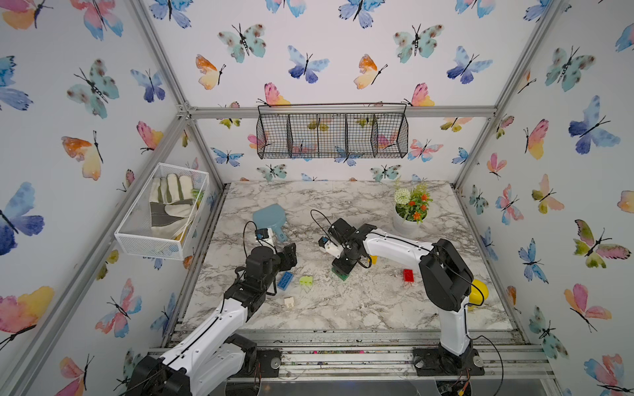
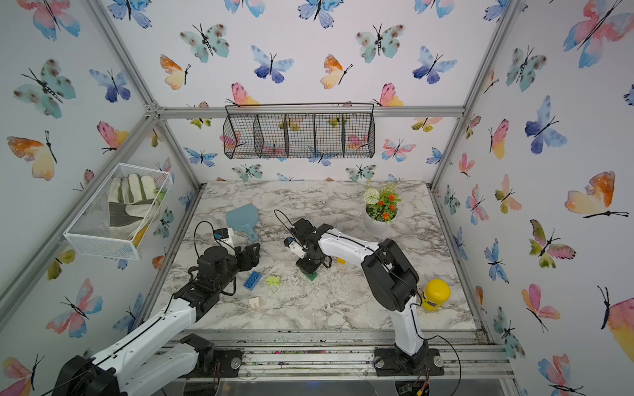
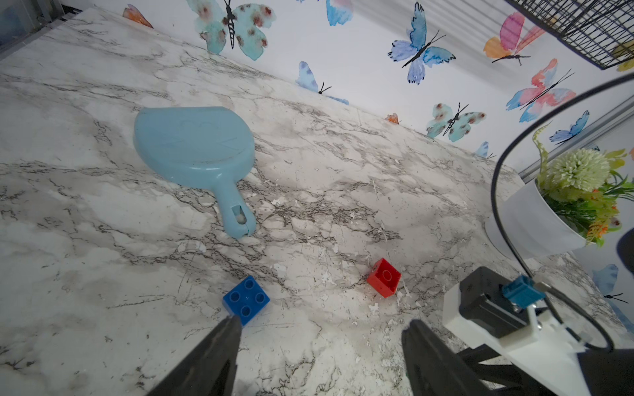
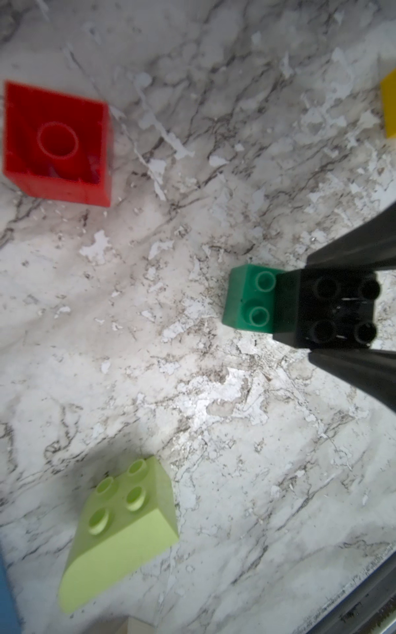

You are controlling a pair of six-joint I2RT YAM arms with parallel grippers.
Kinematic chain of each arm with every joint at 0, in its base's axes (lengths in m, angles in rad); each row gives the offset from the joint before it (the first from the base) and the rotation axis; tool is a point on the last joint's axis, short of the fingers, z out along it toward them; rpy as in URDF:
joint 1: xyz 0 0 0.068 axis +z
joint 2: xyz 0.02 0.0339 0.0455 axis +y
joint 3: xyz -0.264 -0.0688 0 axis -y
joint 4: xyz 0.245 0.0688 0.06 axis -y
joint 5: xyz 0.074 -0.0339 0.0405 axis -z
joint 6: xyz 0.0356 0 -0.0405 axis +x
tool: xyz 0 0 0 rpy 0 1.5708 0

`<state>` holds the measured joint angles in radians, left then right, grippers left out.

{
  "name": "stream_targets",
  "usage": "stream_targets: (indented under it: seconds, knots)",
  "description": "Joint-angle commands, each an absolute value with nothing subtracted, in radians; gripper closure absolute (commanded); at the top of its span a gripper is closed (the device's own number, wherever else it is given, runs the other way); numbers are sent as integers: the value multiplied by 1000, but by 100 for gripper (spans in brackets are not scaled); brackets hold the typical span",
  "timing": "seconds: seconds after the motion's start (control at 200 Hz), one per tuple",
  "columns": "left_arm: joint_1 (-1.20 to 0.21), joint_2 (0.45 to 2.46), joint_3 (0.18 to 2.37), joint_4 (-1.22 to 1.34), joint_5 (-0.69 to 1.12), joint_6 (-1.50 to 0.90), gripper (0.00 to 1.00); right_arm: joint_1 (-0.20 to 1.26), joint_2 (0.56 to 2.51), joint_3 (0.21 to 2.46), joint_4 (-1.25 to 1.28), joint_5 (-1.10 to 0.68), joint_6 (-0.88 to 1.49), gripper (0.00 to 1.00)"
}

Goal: Assemble the number 1 with lego
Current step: Assemble the lego brick with the lego brick.

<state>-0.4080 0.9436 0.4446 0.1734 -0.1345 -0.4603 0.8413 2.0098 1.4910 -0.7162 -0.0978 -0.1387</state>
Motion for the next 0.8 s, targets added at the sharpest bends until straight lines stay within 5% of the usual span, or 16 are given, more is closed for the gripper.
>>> stream_targets:
  seconds: [0.0,0.796]
  knots:
    - [-397,942,441,167,-149,-451,21,854,2039,1441,-724,-88,-116,93]
    - [-376,929,440,155,-130,-442,21,858,1979,1150,-478,-102,-9,96]
